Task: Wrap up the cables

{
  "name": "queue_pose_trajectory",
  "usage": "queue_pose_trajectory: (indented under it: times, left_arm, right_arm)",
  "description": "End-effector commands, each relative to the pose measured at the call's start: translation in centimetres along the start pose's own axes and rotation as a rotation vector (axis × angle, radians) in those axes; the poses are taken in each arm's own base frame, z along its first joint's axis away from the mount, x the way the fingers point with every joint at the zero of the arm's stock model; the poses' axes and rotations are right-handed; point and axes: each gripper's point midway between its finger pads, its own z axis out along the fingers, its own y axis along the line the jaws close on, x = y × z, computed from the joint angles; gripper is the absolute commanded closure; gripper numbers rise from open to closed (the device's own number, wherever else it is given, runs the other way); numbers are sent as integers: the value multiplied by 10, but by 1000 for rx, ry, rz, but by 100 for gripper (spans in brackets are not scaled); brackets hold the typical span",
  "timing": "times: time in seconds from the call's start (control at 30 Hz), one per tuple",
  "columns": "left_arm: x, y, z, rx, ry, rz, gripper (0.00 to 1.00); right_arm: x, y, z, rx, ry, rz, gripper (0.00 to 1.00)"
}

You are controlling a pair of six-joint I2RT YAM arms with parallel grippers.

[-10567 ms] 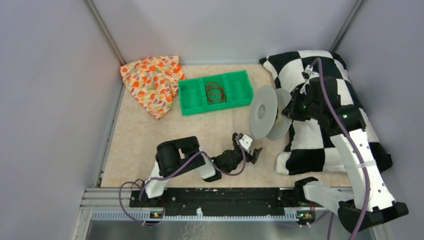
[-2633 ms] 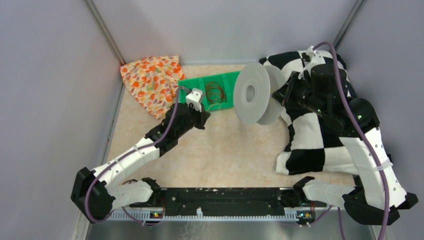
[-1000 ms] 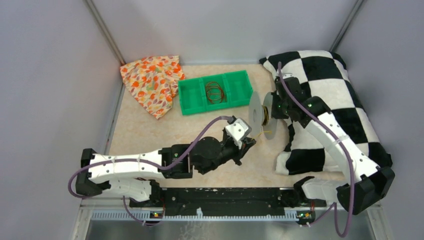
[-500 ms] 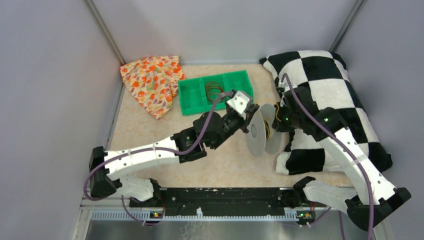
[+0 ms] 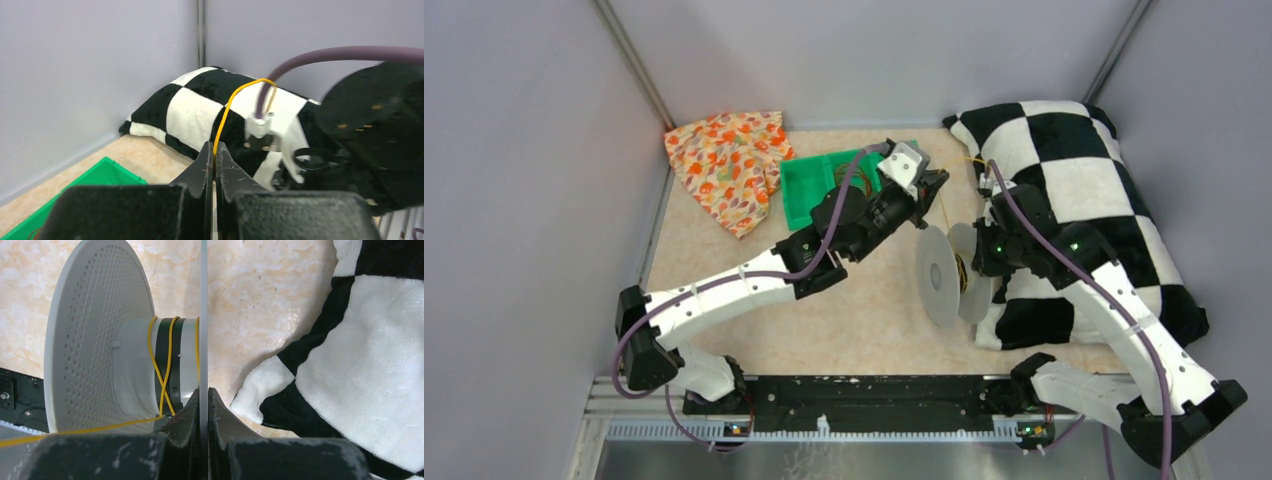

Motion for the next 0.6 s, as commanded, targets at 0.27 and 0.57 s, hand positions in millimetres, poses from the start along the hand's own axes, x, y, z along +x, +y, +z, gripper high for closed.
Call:
queue_pose_trajectory:
  times: [0.27, 0.57]
  left_arm:
    - [7, 63, 36, -52, -40, -37, 100]
    - [59, 106, 24, -134, -5, -218, 100]
  right_arm:
    - [-22, 30, -49, -209, -165, -63, 100]
    - [-47, 39, -87, -266, -293, -24, 100]
